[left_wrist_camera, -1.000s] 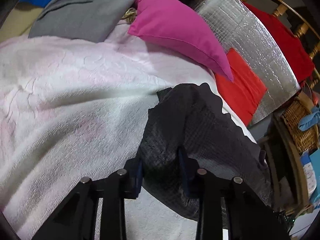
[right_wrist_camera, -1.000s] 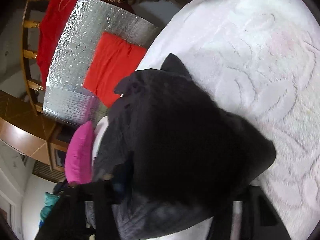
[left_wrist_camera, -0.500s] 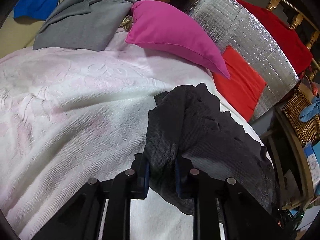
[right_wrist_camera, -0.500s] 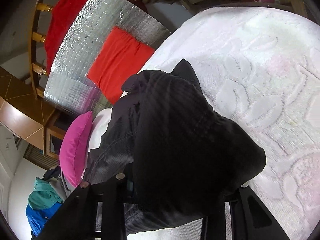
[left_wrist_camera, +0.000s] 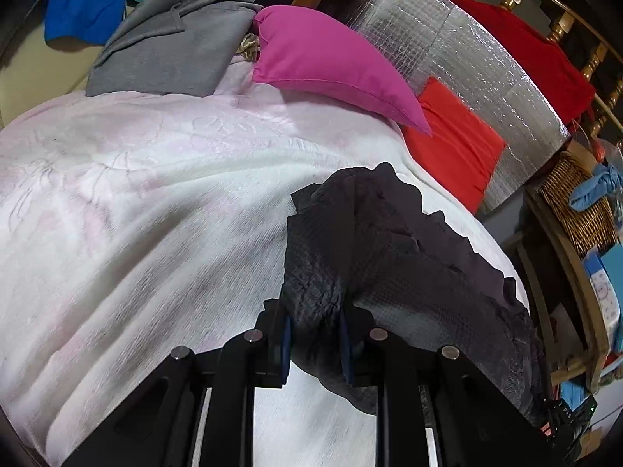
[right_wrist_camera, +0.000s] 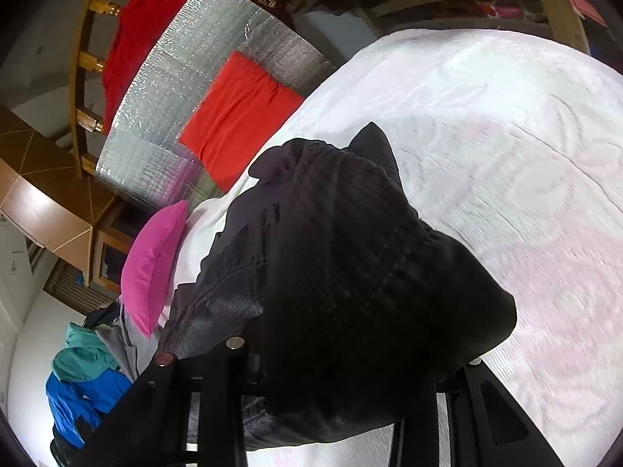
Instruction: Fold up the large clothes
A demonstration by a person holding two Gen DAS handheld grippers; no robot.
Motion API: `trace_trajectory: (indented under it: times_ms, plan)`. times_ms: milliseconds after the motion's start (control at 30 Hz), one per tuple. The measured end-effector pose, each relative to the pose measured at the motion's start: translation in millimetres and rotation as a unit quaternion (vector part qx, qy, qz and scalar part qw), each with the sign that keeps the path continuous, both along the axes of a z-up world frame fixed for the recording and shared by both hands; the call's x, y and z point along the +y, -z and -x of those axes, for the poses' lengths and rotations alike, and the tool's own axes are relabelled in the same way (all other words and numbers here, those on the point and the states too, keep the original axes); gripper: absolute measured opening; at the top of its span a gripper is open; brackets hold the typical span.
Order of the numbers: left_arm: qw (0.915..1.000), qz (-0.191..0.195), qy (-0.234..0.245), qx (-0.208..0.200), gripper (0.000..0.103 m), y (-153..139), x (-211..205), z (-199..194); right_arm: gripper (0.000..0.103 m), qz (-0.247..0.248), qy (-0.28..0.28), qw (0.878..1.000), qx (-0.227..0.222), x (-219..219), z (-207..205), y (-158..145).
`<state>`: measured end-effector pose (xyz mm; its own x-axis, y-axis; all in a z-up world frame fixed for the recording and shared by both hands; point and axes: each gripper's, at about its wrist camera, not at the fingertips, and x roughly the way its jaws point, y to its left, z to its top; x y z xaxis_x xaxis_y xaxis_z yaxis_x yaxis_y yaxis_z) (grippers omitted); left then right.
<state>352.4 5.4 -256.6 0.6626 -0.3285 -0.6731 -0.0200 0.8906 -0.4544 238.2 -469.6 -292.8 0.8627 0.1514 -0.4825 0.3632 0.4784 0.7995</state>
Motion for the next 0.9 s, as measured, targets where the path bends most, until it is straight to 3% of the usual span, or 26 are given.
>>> trace_trajectory:
  times_ms: [333,567,667,733,833,900]
  plan:
    - [0.9999,-0.005,0.010,-0.002,0.021,6.0,16.3,47.3,0.038,-0.004,-0.006,1.000,-0.001,4.9,38.4,5.1]
    - [0.9999,-0.002,0.012,0.010,0.022,14.3,24.6,53.3,0.038,-0.017,-0.037,0.999,-0.002,5.4,52.5,19.5]
    - [0.9992,0.005,0.011,0.038,0.032,17.1,30.2,47.5,0.047,-0.039,-0.062,0.997,0.014,-2.1,54.8,22.7]
    - [0.9976,0.017,0.013,0.066,0.039,17.5,39.0,44.3,0.060,-0.055,-0.070,0.996,0.029,-10.6,63.7,24.7]
    - [0.9956,0.034,0.020,0.084,0.049,10.7,57.9,46.1,0.063,-0.080,-0.082,0.993,0.024,-27.5,86.5,24.1]
    - [0.9973,0.025,0.006,0.069,0.056,0.4,72.9,53.1,0.065,-0.058,-0.071,0.995,0.031,-38.8,99.8,18.0]
